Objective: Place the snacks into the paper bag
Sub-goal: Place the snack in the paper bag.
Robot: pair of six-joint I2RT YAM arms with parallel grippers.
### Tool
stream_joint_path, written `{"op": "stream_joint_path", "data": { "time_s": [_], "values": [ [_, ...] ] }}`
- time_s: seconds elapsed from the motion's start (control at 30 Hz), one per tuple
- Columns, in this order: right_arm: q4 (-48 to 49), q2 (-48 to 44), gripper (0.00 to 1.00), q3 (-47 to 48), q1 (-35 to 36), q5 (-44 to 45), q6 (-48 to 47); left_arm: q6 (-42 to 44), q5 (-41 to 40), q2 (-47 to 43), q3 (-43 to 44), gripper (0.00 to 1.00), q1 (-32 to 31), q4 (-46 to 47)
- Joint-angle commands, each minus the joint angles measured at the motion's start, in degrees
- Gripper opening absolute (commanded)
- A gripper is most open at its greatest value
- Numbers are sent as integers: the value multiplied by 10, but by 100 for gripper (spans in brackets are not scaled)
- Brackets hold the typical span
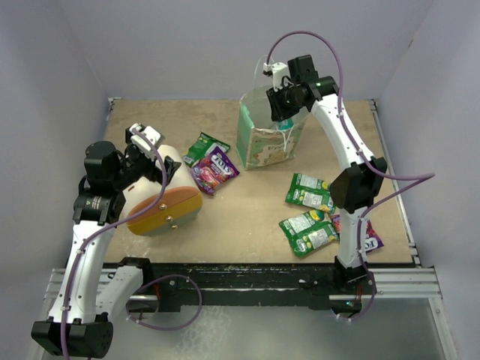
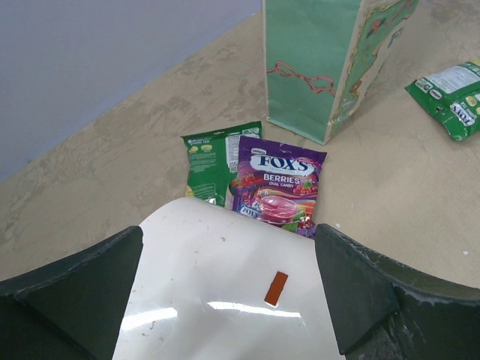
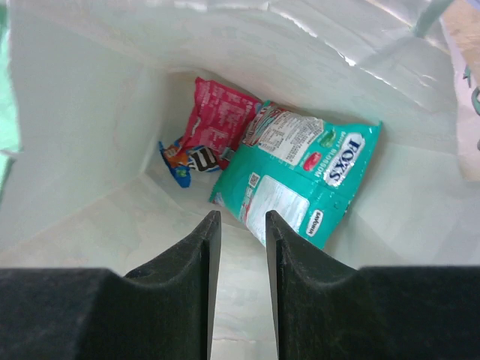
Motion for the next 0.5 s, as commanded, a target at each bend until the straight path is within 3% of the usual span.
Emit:
{"op": "stream_joint_path", "data": {
  "time_s": [0.0, 0.47],
  "values": [
    [30, -69, 36, -2, 1, 24, -11, 8, 13, -3, 2, 99, 3, 19],
    [112, -202, 41, -141, 1, 7, -4, 26, 10, 34, 40, 99, 1, -12]
  ]
}}
